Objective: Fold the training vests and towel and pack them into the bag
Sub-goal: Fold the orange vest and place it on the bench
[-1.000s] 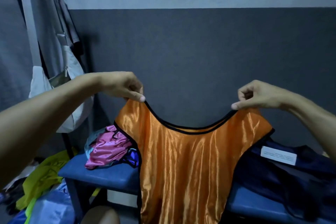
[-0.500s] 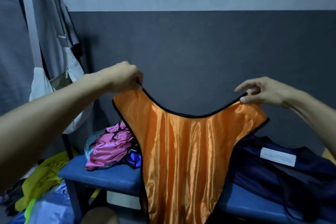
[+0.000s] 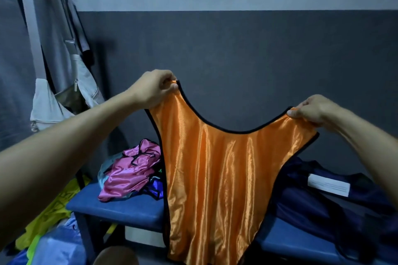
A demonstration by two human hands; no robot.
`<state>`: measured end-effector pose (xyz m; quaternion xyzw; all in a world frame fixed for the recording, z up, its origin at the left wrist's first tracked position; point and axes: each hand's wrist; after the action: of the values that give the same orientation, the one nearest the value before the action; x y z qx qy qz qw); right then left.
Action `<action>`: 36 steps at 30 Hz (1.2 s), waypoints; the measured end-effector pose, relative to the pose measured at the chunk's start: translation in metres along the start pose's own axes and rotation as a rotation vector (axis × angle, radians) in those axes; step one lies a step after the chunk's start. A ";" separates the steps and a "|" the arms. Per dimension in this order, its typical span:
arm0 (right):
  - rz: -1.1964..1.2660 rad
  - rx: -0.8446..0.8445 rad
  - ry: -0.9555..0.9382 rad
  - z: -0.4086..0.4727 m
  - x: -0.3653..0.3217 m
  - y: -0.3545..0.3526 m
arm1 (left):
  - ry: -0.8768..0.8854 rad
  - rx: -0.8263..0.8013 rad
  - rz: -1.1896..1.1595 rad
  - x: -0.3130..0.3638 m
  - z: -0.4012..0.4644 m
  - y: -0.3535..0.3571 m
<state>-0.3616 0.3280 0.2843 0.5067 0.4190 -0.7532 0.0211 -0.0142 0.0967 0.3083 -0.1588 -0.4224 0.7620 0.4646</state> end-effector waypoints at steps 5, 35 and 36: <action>0.033 -0.153 -0.160 -0.012 -0.008 -0.012 | -0.011 -0.086 0.145 -0.007 0.001 -0.013; 0.295 -0.264 -0.366 -0.083 -0.149 0.074 | -0.419 -0.425 -1.001 0.103 0.019 -0.014; 0.239 -0.282 -0.381 -0.083 -0.147 0.073 | -0.429 -0.431 -1.053 0.103 0.018 -0.013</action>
<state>-0.1948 0.2772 0.3430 0.3937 0.4457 -0.7612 0.2588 -0.0712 0.1776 0.3448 0.1380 -0.6730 0.3424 0.6410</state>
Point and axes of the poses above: each hand's wrist, its own z-axis towards the middle knuckle, its own y-axis out of the palm, x = y × z, and after that the axes turned 8 degrees about z, right-handed
